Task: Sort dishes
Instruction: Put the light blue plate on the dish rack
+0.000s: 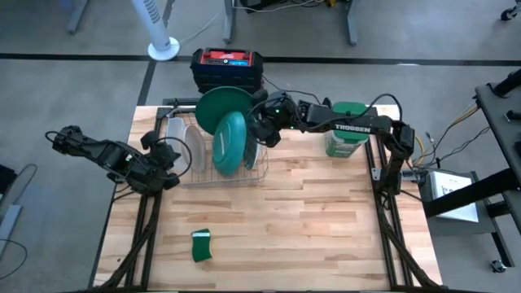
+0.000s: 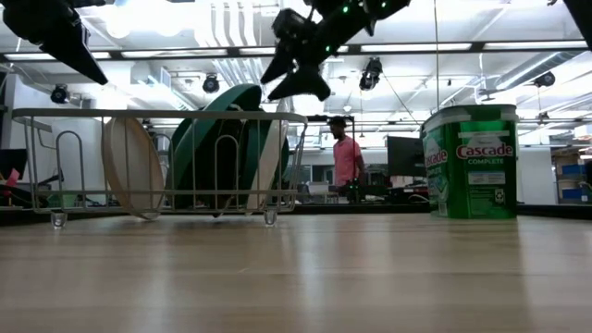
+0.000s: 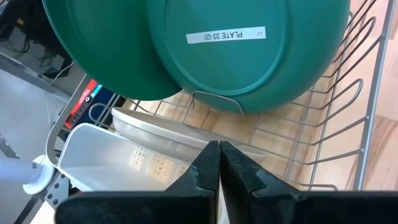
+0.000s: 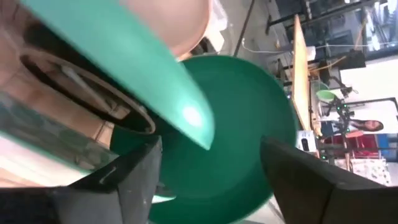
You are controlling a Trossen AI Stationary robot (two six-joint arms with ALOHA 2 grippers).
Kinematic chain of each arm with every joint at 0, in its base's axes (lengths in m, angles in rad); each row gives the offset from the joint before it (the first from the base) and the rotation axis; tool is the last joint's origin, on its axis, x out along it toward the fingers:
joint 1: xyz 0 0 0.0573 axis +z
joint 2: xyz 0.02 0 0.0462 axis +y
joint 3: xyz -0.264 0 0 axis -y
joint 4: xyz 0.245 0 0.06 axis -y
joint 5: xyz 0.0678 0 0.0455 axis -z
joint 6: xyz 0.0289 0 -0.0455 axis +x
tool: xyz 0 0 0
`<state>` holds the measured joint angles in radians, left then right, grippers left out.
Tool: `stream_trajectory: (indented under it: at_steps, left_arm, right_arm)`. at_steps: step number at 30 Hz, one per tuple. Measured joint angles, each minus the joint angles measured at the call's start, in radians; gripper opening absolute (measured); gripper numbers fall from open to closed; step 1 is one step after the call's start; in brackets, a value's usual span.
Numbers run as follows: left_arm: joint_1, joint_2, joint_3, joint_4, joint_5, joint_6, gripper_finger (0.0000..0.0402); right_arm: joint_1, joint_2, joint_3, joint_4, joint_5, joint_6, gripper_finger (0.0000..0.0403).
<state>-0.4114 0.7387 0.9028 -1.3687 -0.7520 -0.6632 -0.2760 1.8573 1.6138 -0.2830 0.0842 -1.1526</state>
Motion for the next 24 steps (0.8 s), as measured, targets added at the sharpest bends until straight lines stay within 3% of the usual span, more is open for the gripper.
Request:
stream_trajectory:
  at_steps: [10,15,24]
  left_arm:
    - [0.000,0.015,0.000,0.007,0.000,0.016,0.0000]
    - [0.000,0.022,0.000,0.012,0.000,0.026,0.0000]
    - [0.000,0.029,0.000,0.020,-0.001,0.026,0.0000]
  right_arm:
    - [0.016,0.032,-0.001,0.141,0.018,-0.059,0.0186]
    - [0.023,0.032,-0.001,0.211,-0.054,-0.062,0.0167]
    - [0.034,0.034,-0.003,0.286,-0.067,-0.063,0.0124]
